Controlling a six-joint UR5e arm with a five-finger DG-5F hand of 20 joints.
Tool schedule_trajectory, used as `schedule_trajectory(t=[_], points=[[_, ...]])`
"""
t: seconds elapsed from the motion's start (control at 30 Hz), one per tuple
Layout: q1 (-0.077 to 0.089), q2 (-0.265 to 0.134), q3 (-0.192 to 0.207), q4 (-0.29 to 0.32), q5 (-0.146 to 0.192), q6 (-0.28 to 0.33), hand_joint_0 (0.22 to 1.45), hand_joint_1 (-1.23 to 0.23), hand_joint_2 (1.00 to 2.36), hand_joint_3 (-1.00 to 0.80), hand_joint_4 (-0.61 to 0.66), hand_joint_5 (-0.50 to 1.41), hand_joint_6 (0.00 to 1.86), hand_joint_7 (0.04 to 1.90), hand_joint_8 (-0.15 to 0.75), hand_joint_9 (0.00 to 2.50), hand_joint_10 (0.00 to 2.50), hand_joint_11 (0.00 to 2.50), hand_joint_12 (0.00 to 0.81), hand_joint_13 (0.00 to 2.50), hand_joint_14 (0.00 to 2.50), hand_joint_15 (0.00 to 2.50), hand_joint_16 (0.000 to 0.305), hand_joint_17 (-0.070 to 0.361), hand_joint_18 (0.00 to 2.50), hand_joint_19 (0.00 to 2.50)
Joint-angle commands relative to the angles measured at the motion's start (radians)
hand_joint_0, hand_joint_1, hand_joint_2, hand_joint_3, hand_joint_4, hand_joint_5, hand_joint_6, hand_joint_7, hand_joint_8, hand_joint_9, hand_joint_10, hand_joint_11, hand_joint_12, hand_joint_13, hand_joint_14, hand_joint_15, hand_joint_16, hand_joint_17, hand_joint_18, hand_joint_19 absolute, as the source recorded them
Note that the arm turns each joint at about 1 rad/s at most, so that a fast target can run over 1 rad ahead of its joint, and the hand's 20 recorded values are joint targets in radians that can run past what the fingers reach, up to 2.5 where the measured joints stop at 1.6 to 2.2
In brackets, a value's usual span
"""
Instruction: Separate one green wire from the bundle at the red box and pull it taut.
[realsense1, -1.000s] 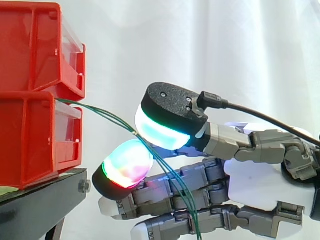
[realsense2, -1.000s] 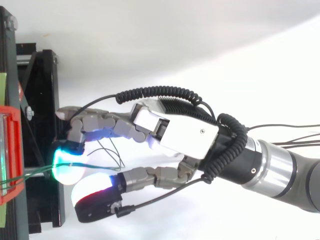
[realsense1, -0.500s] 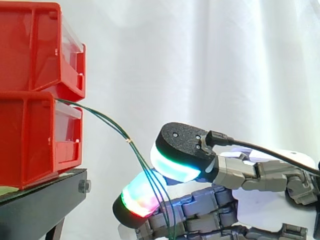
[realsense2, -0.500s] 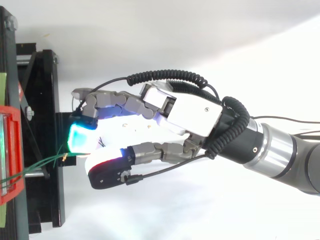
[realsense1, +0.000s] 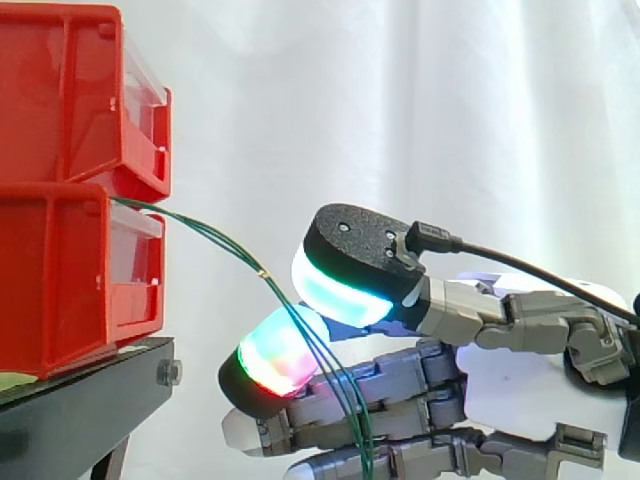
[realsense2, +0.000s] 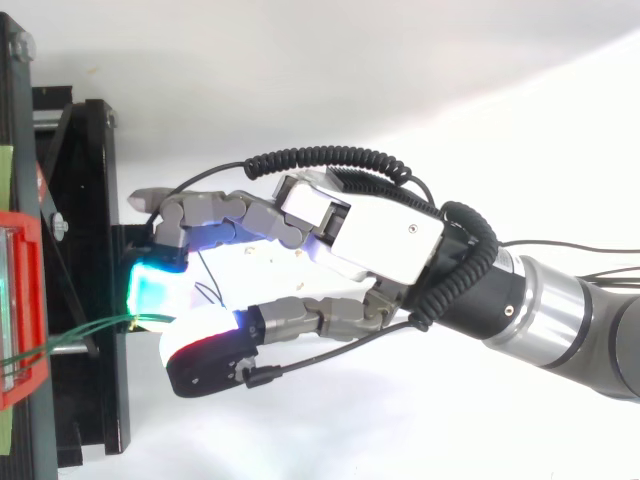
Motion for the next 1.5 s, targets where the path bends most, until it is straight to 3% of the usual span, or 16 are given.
schedule_trajectory(t=[0.0,0.17,0.23,0.43,0.63,0.73,0.87,1.03,1.17,1.37,1.47], points=[[0.001,0.001,0.003,0.004,0.001,-0.014,0.56,-0.57,1.0,-0.44,0.22,-0.11,0.59,1.23,0.323,0.62,0.0,0.21,0.357,0.48,0.0,0.09,0.052,0.118,0.59,0.26],[0.001,0.001,0.004,0.006,0.0,-0.014,0.56,-0.58,1.01,-0.43,0.22,-0.11,0.63,1.22,0.325,0.64,0.01,0.22,0.355,0.5,0.0,0.1,0.052,0.118,0.62,0.26],[0.001,-0.001,0.004,0.006,0.0,-0.014,0.58,-0.62,1.01,-0.39,0.19,-0.16,0.75,1.08,0.324,0.64,0.01,0.25,0.354,0.52,0.0,0.11,0.052,0.117,0.63,0.26],[0.001,-0.001,0.004,0.015,0.001,-0.017,0.6,-0.66,1.01,-0.33,0.23,-0.2,0.84,1.0,0.321,0.63,0.01,0.3,0.353,0.54,0.0,0.11,0.052,0.116,0.67,0.26],[-0.011,-0.001,0.01,0.003,-0.01,0.011,0.6,-0.7,1.01,-0.39,0.23,-0.21,0.87,0.95,0.319,0.63,0.01,0.33,0.357,0.56,0.0,0.13,0.052,0.117,0.69,0.28],[-0.011,-0.001,0.013,-0.001,-0.014,0.017,0.55,-0.49,1.0,-0.45,0.21,-0.18,0.83,0.97,0.341,0.69,0.01,0.31,0.362,0.56,0.0,0.14,0.054,0.121,0.69,0.31],[-0.013,0.001,0.029,-0.005,-0.014,0.012,0.55,-0.44,1.0,-0.44,0.21,-0.16,0.8,0.99,0.344,0.71,0.01,0.31,0.367,0.56,0.0,0.15,0.054,0.123,0.69,0.31],[-0.014,0.001,0.033,-0.01,-0.014,0.006,0.59,-0.56,1.01,-0.32,0.21,-0.17,0.81,1.07,0.339,0.71,0.01,0.32,0.361,0.56,0.0,0.15,0.053,0.119,0.68,0.31],[-0.014,-0.001,0.033,-0.011,-0.014,0.006,0.59,-0.61,1.02,-0.3,0.23,-0.19,0.85,1.01,0.332,0.68,0.01,0.33,0.362,0.56,0.0,0.15,0.053,0.119,0.68,0.3],[-0.007,-0.001,0.033,-0.001,-0.008,-0.014,0.53,-0.55,1.0,-0.46,0.23,-0.18,0.8,0.95,0.342,0.69,0.01,0.34,0.372,0.57,0.0,0.16,0.055,0.125,0.7,0.3],[-0.004,-0.005,0.033,0.004,-0.002,-0.027,0.52,-0.52,1.0,-0.48,0.24,-0.15,0.65,1.1,0.345,0.69,0.01,0.34,0.376,0.58,0.0,0.16,0.056,0.125,0.7,0.31]])
